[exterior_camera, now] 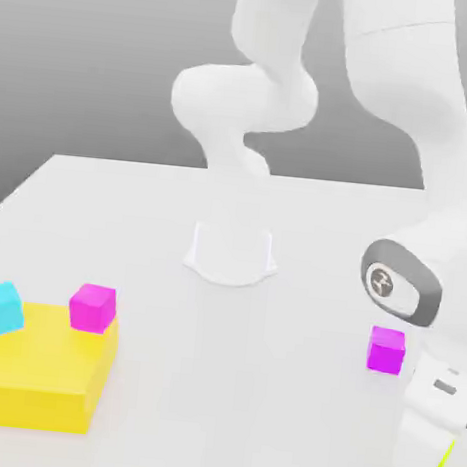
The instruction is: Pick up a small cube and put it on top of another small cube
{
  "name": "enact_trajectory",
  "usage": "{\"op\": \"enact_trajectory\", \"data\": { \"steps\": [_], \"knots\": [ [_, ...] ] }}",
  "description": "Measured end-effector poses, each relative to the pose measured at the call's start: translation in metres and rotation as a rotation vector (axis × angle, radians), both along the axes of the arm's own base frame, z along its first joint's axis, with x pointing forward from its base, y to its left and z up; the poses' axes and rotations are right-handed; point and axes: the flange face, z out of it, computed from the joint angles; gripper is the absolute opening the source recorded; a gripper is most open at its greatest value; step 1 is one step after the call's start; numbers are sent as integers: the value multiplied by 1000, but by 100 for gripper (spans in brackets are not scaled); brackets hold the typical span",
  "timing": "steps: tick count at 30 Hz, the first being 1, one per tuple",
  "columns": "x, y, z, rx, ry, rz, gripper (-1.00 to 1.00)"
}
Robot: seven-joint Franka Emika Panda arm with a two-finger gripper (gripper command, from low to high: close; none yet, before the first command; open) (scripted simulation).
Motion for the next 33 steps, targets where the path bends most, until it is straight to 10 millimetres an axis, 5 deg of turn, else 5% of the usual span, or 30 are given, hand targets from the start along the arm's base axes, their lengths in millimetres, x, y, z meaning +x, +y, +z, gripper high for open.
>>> {"op": "enact_trajectory", "data": {
  "steps": [6,12,14,16,21,26,31,32,33],
  "knots": [
    [3,-9,62,-4,-1,-22,-100],
    [24,-155,113,-52,-24,-398,-100],
    [21,-225,129,-62,-26,-584,-100],
    [5,-294,143,-67,-25,-774,-100],
    [-49,-372,171,-53,-19,-1071,-100],
    [-120,-441,182,-6,-2,-1401,-100],
    [-130,-450,134,3,1,-1448,-100],
    [-131,-450,126,2,1,-1450,100],
    [-131,-450,126,2,1,-1450,100]
  ]
}}
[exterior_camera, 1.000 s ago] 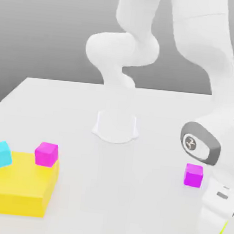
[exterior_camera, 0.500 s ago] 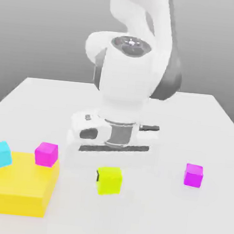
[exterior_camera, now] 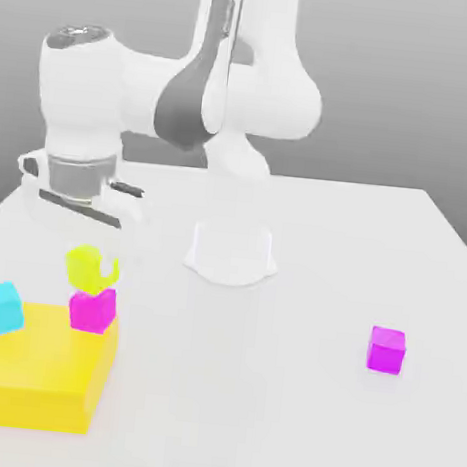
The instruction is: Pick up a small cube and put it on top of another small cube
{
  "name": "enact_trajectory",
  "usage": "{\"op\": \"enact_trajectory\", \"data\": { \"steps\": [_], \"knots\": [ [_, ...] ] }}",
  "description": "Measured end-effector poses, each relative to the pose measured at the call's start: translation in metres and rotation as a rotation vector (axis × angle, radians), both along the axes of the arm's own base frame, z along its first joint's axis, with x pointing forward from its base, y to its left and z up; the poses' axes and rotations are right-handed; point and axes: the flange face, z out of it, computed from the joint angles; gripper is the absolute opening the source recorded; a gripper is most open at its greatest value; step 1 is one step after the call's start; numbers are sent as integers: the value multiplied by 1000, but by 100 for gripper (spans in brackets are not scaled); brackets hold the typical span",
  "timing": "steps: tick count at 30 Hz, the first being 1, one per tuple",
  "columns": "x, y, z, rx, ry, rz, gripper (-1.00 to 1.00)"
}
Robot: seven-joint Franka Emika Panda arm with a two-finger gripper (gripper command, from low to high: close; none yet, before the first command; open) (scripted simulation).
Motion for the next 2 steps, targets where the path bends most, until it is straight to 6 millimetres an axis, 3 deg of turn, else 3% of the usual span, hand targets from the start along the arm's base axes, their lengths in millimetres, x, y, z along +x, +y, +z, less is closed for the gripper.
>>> {"op": "enact_trajectory", "data": {
  "steps": [2],
  "knots": [
    [0,0,0,0,0,0,100]
  ]
}}
